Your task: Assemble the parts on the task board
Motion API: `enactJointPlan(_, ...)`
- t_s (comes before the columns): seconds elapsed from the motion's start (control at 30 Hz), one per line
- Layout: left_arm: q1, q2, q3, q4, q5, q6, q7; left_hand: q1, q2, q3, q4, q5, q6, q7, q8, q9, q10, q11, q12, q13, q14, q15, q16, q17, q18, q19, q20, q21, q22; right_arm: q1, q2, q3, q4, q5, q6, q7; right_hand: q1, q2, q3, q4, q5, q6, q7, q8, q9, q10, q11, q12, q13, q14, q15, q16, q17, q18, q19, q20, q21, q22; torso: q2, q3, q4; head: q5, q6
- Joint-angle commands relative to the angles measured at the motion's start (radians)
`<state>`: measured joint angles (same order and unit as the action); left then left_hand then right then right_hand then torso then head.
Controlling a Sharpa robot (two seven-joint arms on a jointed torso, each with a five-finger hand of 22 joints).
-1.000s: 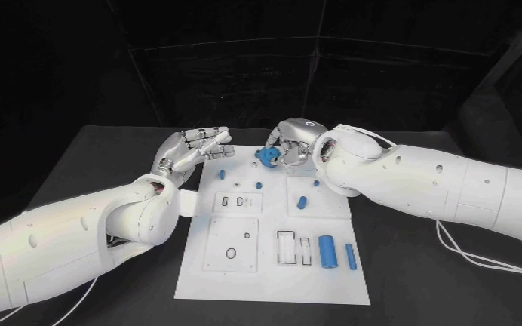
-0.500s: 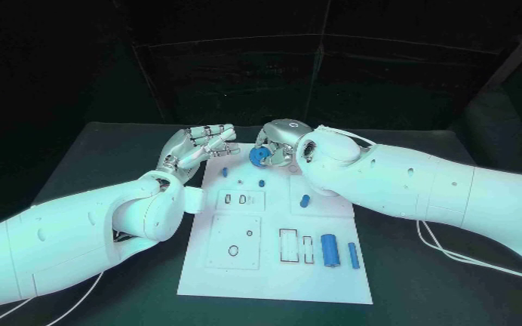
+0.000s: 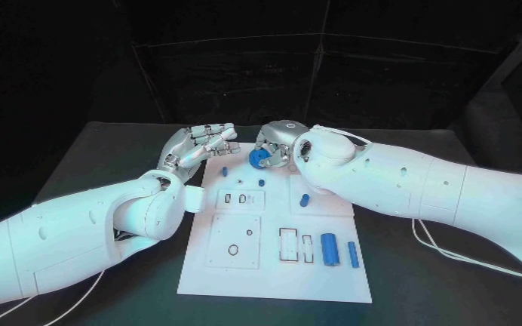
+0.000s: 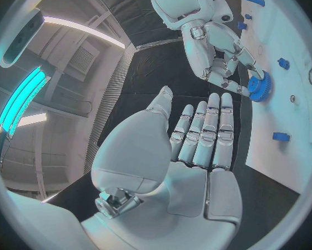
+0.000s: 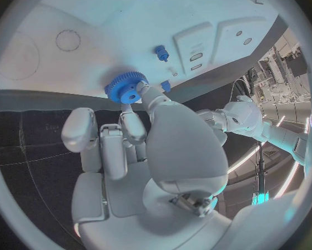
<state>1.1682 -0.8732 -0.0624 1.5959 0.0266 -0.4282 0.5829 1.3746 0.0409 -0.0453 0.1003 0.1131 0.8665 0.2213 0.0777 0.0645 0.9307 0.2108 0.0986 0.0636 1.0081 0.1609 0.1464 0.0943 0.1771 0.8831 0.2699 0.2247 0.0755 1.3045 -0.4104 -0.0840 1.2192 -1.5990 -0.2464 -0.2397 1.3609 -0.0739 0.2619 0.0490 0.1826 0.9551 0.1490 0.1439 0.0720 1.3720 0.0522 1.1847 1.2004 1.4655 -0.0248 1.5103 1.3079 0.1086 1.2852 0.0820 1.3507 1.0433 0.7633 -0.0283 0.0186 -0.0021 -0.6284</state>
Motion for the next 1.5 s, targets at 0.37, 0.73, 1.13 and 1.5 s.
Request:
enactJointPlan(0.37,0.002,0.002,0.001,-0.001,0.000,0.006,0.009,0.002,0.006,0.001,-0.004,0.005,0.001,0.042,-0.004,0.000,-0.007,-0.001,-0.006,0.000,0.005,0.001,-0.005,-0.001,0.005,0.007,-0.002,-0.004,-0.001,-0.002,0.027,0.000,-0.022,-0.010,0.037,0.000,-0.015,-0.015,-0.011,0.005,-0.010,-0.033,0.007,-0.025,-0.006,-0.007,0.011,-0.012,-0.004,0.073,0.014,0.007,0.105,-0.008,-0.002,0.015,0.001,-0.004,0.001,-0.0002,0.0019,0.001,-0.003)
enactJointPlan(0.73,0.002,0.001,0.001,0.000,0.000,0.006,0.008,0.002,0.006,0.001,-0.004,0.005,0.001,0.042,-0.004,0.000,-0.007,-0.001,-0.006,0.000,0.005,0.001,-0.005,-0.001,0.005,0.007,-0.002,-0.004,-0.001,-0.003,0.031,0.000,-0.028,-0.010,0.056,-0.012,-0.029,-0.026,-0.030,0.015,-0.073,-0.077,0.017,-0.062,-0.005,-0.021,0.021,-0.028,-0.015,0.073,0.023,0.007,0.108,-0.006,-0.006,0.023,-0.002,-0.010,0.000,-0.0005,0.0007,0.004,-0.007)
enactJointPlan(1.13,0.003,0.002,0.001,-0.003,0.000,0.007,0.006,0.002,0.006,0.001,-0.004,0.005,0.001,0.042,-0.004,0.000,-0.007,-0.001,-0.006,0.000,0.005,0.001,-0.005,-0.001,0.005,0.007,-0.002,-0.004,-0.001,-0.003,0.018,0.000,-0.019,-0.010,0.048,-0.017,-0.049,-0.034,-0.058,0.038,-0.076,-0.077,0.018,-0.069,-0.002,-0.021,0.024,-0.025,-0.011,0.074,0.026,0.008,0.110,-0.006,-0.006,0.027,-0.003,-0.010,0.001,0.0000,0.0017,0.005,-0.010)
enactJointPlan(1.5,0.003,0.002,0.001,-0.006,0.000,0.009,0.003,0.002,0.007,0.001,-0.005,0.005,0.001,0.042,-0.004,0.000,-0.007,0.000,-0.006,0.000,0.005,0.001,-0.006,-0.001,0.005,0.007,-0.002,-0.005,-0.002,-0.003,-0.016,0.000,0.008,0.007,-0.032,-0.008,-0.072,-0.034,-0.088,0.074,-0.076,-0.078,0.020,-0.074,-0.001,-0.017,0.026,-0.016,-0.002,0.074,0.028,0.008,0.113,-0.007,-0.003,0.029,-0.001,-0.006,-0.001,0.0005,0.0004,0.004,-0.005)
